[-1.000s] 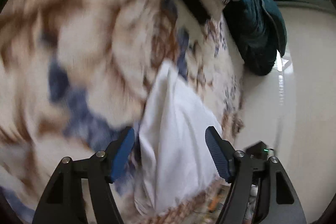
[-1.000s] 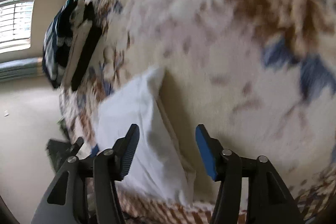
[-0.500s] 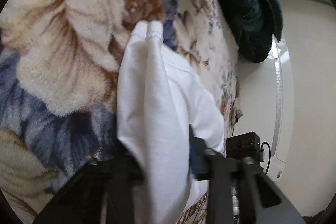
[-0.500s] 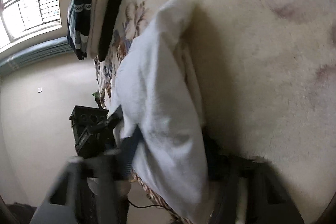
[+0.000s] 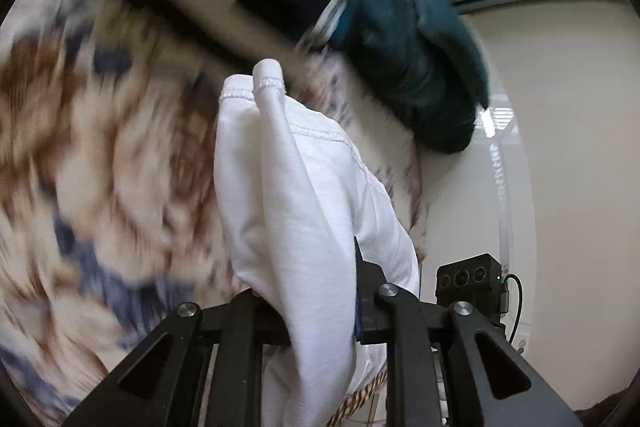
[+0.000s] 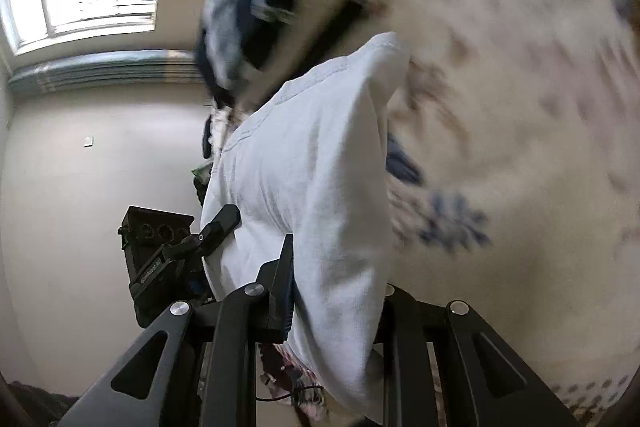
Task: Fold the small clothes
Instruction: 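Carry the shirt with both grippers and lower it onto the folded clothes stack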
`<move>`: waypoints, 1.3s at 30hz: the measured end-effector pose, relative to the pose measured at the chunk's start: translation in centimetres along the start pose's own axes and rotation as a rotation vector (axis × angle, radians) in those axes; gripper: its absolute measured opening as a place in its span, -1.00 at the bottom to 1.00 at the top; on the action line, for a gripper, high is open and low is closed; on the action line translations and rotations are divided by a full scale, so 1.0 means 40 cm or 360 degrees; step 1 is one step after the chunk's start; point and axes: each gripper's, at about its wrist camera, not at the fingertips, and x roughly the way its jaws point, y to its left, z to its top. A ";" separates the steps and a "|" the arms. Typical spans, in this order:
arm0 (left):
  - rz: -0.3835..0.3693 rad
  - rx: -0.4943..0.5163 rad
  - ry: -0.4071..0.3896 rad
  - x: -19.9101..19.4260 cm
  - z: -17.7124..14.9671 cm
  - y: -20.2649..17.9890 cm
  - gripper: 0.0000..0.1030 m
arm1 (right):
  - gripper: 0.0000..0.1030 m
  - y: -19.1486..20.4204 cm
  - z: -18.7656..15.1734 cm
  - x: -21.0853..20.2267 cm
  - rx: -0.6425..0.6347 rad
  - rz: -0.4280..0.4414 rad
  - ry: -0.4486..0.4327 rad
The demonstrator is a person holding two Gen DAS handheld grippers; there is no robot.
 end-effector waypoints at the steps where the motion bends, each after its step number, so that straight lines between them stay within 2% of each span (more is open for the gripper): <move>1: -0.0015 0.0033 -0.0021 -0.017 0.050 -0.022 -0.69 | -0.58 0.044 0.031 0.005 -0.0030 0.0005 -0.0026; 6: -0.0056 0.0185 -0.0098 -0.066 0.329 -0.095 -0.69 | -0.58 0.244 0.232 0.054 -0.0143 0.0019 -0.0183; 9: -0.0035 0.0270 -0.0134 -0.074 0.507 -0.100 -0.68 | -0.58 0.336 0.383 0.136 -0.0170 0.0036 -0.0248; 13: 0.0025 0.0292 -0.0147 -0.036 0.733 -0.055 -0.68 | -0.59 0.400 0.562 0.273 -0.0200 0.0023 -0.0273; 16: 0.0122 0.0325 -0.0106 0.009 0.849 -0.015 -0.67 | -0.58 0.412 0.675 0.375 -0.0189 -0.0021 -0.0293; 18: 0.0200 0.0364 -0.0057 0.037 0.902 0.010 -0.60 | -0.59 0.415 0.713 0.416 -0.0196 -0.0067 -0.0289; 20: 0.0249 0.0369 0.0007 0.057 0.933 0.040 -0.56 | -0.55 0.410 0.741 0.448 -0.0200 -0.0169 -0.0282; 21: 0.0269 0.0371 0.0018 0.059 0.941 0.048 -0.52 | -0.49 0.409 0.745 0.453 -0.0194 -0.0206 -0.0268; 22: 0.0315 0.0378 0.0021 0.054 0.944 0.049 -0.42 | -0.37 0.414 0.753 0.452 -0.0196 -0.0317 -0.0274; 23: 0.0329 0.0379 0.0008 0.044 0.945 0.048 -0.42 | -0.26 0.418 0.750 0.437 -0.0213 -0.0397 -0.0311; 24: 0.0327 0.0372 -0.0025 0.025 0.942 0.042 -0.42 | -0.23 0.416 0.741 0.413 -0.0229 -0.0443 -0.0349; 26: 0.0392 0.0376 -0.0141 -0.031 0.930 0.027 -0.42 | -0.12 0.440 0.714 0.349 -0.0257 -0.0603 -0.0540; 28: 0.0454 0.0432 -0.0268 -0.082 0.885 -0.011 -0.42 | -0.12 0.478 0.670 0.299 -0.0285 -0.0620 -0.0709; 29: 0.0440 0.0454 -0.0326 -0.102 0.848 -0.030 -0.35 | -0.12 0.495 0.653 0.294 -0.0314 -0.0519 -0.0720; 30: 0.0432 0.0469 -0.0350 -0.106 0.822 -0.042 -0.26 | -0.12 0.504 0.639 0.297 -0.0328 -0.0457 -0.0697; 31: 0.0410 0.0498 -0.0343 -0.096 0.786 -0.056 0.02 | -0.12 0.514 0.637 0.322 -0.0336 -0.0359 -0.0609; 32: 0.0399 0.0514 -0.0314 -0.078 0.767 -0.057 0.13 | -0.12 0.515 0.640 0.365 -0.0319 -0.0303 -0.0504; 34: 0.0485 0.0545 -0.0227 -0.018 0.725 -0.044 0.13 | -0.13 0.491 0.641 0.439 -0.0271 -0.0270 -0.0343; 36: 0.0658 0.0555 -0.0186 0.029 0.706 -0.001 0.13 | -0.13 0.472 0.639 0.477 -0.0290 -0.0397 -0.0309; 39: 0.0776 0.0558 -0.0214 0.021 0.714 0.050 0.13 | -0.22 0.440 0.642 0.468 -0.0303 -0.0558 -0.0344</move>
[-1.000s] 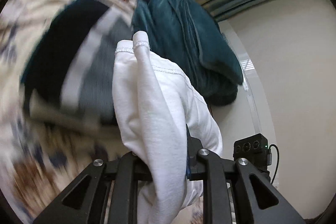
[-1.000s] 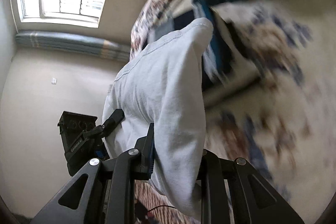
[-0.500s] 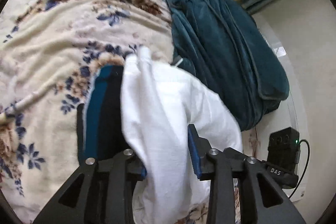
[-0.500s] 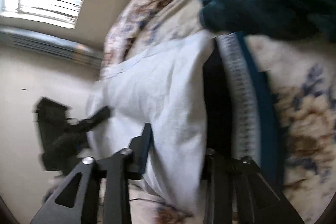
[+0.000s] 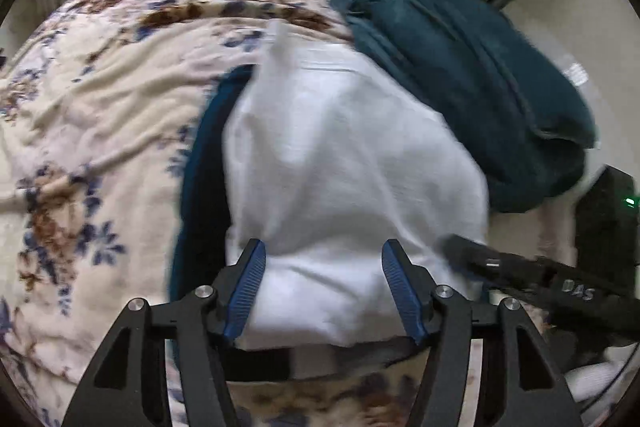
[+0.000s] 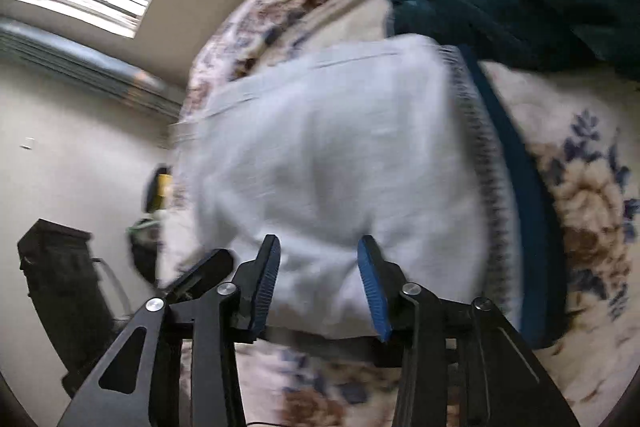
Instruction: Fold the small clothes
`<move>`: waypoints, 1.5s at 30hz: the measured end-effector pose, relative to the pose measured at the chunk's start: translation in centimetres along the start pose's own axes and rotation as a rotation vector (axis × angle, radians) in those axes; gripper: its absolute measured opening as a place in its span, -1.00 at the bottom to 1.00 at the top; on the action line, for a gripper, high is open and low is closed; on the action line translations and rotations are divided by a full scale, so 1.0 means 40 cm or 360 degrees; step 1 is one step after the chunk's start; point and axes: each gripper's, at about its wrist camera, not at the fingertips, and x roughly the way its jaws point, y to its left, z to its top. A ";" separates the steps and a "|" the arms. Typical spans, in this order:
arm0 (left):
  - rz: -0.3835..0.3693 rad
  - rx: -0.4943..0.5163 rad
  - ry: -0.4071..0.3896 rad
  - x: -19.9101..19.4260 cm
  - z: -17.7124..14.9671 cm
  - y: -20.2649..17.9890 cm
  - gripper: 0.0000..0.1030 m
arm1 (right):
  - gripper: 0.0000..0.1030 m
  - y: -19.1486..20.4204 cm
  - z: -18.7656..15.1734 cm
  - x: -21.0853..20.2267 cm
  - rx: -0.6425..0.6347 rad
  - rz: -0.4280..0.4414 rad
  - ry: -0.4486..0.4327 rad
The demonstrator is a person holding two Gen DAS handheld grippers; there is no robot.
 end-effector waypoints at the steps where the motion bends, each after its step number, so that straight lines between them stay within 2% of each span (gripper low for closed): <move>1: 0.0023 -0.0012 -0.0008 -0.007 0.002 0.010 0.13 | -0.24 -0.009 0.001 -0.012 -0.0013 -0.0059 -0.0031; 3: 0.0047 -0.0060 -0.0024 -0.017 0.006 0.052 0.13 | -0.24 -0.034 0.007 -0.026 -0.0021 -0.0170 -0.0060; 6: 0.0080 -0.0081 -0.0017 -0.020 0.010 0.081 0.13 | -0.24 -0.063 0.024 -0.017 0.0008 -0.0199 -0.0038; 8: 0.0100 -0.0082 -0.0021 -0.028 0.008 0.079 0.13 | -0.21 -0.064 0.030 -0.036 0.0002 -0.0261 -0.0066; 10: 0.0170 -0.0024 -0.0032 -0.045 0.003 0.053 0.13 | -0.15 -0.047 0.020 -0.064 -0.0041 -0.0359 -0.0105; 11: 0.0210 0.0015 -0.0044 -0.055 -0.003 0.033 0.13 | 0.13 -0.025 0.007 -0.081 -0.0093 -0.0472 -0.0136; 12: 0.0270 0.0058 -0.0057 -0.068 -0.011 0.012 0.14 | 0.33 -0.002 -0.012 -0.097 -0.0155 -0.0596 -0.0168; 13: 0.0343 0.0093 -0.0066 -0.079 -0.019 -0.007 0.34 | 0.72 0.015 -0.032 -0.117 -0.0191 -0.0681 -0.0197; 14: 0.0408 0.0122 -0.0069 -0.085 -0.027 -0.024 0.65 | 0.97 0.028 -0.046 -0.135 -0.0209 -0.0733 -0.0218; 16: 0.0521 0.0179 -0.0079 -0.108 -0.052 -0.057 0.78 | 1.00 0.050 -0.095 -0.193 -0.0243 -0.0869 -0.0277; 19: 0.0544 0.0190 -0.0095 -0.152 -0.085 -0.085 0.79 | 1.00 0.073 -0.146 -0.270 -0.0274 -0.0946 -0.0326; 27: 0.0513 0.0184 -0.0153 -0.345 -0.157 -0.170 0.79 | 1.00 0.170 -0.267 -0.517 -0.0325 -0.0967 -0.0446; 39: 0.0502 0.0230 -0.0359 -0.766 -0.298 -0.326 0.79 | 1.00 0.385 -0.502 -0.946 -0.0532 -0.0941 -0.0632; 45: 0.0475 0.0269 -0.0438 -0.936 -0.366 -0.388 0.79 | 1.00 0.480 -0.629 -1.168 -0.0586 -0.0913 -0.0751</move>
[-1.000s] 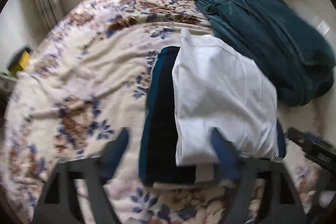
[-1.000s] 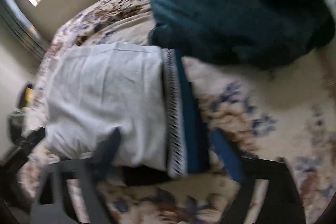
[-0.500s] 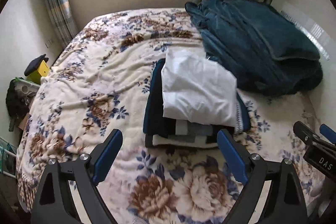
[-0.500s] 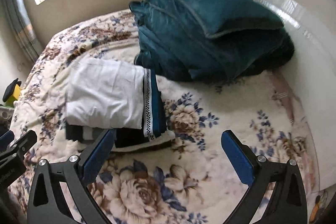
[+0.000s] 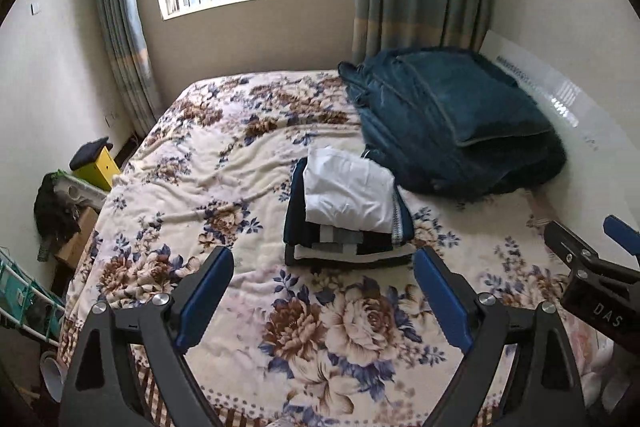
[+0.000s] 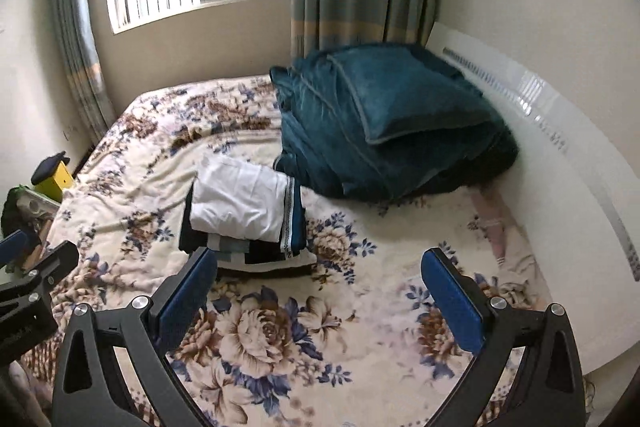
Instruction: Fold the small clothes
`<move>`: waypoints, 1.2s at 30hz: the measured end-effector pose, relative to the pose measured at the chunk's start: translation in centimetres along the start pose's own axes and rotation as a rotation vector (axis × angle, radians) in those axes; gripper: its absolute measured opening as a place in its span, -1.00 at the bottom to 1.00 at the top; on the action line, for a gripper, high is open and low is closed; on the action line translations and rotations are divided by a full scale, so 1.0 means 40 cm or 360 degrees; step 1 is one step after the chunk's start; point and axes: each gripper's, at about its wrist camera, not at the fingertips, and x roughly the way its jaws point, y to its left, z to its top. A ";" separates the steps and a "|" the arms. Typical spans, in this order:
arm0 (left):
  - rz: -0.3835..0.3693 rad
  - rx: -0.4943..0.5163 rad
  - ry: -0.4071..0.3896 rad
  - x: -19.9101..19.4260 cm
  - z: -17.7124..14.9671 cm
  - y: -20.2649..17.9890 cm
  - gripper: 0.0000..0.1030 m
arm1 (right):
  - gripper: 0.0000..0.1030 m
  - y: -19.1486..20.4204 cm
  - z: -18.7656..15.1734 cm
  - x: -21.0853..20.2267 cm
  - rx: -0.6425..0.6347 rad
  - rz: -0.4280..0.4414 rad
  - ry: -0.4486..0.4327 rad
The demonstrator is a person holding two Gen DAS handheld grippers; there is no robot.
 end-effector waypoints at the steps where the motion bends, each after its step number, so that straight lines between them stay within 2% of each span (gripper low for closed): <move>1: 0.0003 0.0004 -0.0019 -0.031 -0.001 -0.004 0.79 | 1.00 -0.004 0.003 -0.025 0.0000 0.0007 -0.0012; 8: -0.0012 -0.0024 -0.0114 -0.189 -0.004 -0.009 0.79 | 1.00 -0.034 0.005 -0.246 -0.0009 0.0050 -0.0124; 14: 0.0008 -0.0055 -0.0173 -0.284 -0.018 -0.007 0.79 | 1.00 -0.048 0.000 -0.359 -0.0060 0.0073 -0.0176; 22: 0.0044 -0.0070 -0.0218 -0.349 -0.036 -0.009 0.80 | 1.00 -0.064 -0.002 -0.418 -0.0077 0.0119 -0.0194; 23: 0.0040 -0.0074 -0.0222 -0.354 -0.039 -0.010 0.95 | 1.00 -0.064 -0.003 -0.425 -0.0084 0.0122 -0.0193; 24: 0.0040 -0.0078 -0.0228 -0.357 -0.042 -0.012 1.00 | 1.00 -0.064 -0.004 -0.429 -0.0091 0.0119 -0.0196; 36: 0.0066 -0.0088 -0.0263 -0.382 -0.051 -0.013 1.00 | 1.00 -0.082 0.007 -0.428 -0.0090 0.0129 -0.0206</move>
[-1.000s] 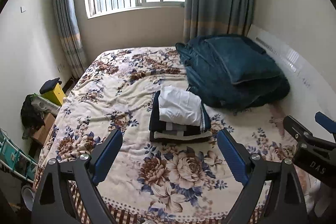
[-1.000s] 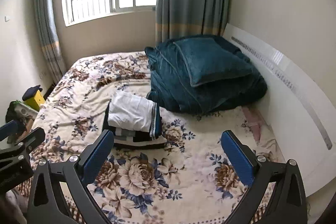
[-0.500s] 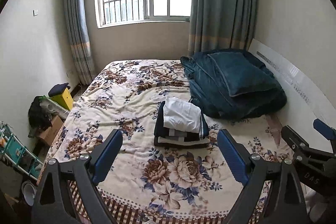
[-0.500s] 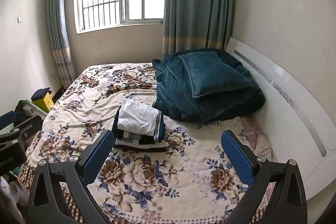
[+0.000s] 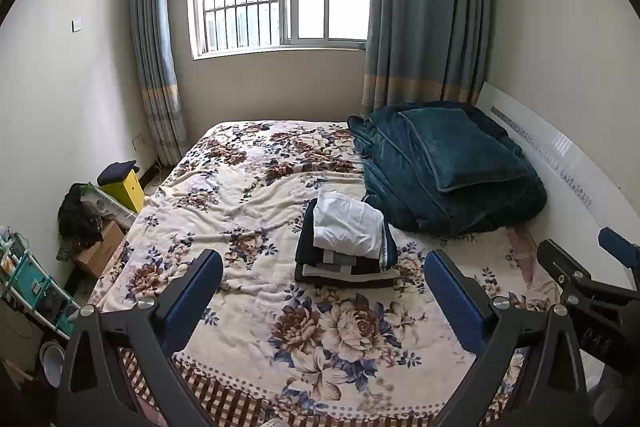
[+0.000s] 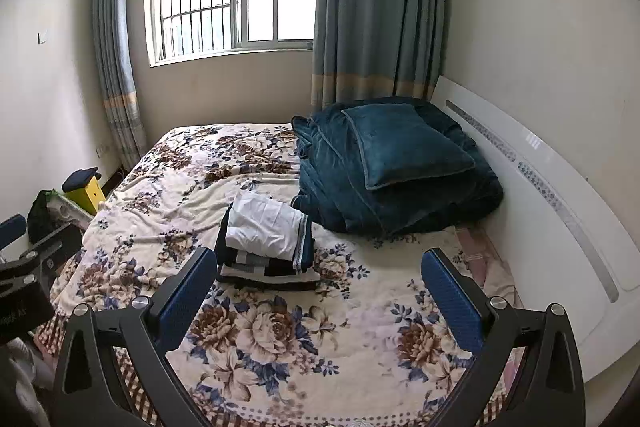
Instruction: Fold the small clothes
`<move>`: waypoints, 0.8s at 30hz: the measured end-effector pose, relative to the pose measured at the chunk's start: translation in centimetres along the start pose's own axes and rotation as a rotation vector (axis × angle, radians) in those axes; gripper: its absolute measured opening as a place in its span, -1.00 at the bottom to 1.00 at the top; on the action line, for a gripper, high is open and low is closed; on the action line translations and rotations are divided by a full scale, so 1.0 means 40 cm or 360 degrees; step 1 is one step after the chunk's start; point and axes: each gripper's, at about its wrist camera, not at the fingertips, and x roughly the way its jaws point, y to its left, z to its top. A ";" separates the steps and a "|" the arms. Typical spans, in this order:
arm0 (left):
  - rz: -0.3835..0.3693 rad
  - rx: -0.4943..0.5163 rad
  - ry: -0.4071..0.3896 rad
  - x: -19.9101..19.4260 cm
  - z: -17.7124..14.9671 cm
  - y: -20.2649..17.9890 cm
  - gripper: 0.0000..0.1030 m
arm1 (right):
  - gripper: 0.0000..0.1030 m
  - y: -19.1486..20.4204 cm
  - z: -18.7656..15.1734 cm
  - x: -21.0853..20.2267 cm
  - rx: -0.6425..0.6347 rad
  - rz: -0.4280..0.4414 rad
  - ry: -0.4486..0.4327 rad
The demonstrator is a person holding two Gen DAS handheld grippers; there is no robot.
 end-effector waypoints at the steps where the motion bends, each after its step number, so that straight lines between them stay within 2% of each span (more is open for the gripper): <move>1: -0.0005 0.0001 -0.0001 -0.002 0.000 0.002 1.00 | 1.00 0.000 0.001 -0.003 0.0004 0.0006 -0.0003; 24: 0.0005 0.0010 -0.0015 -0.003 0.019 -0.007 1.00 | 1.00 0.002 0.008 -0.007 0.0002 0.0047 -0.0034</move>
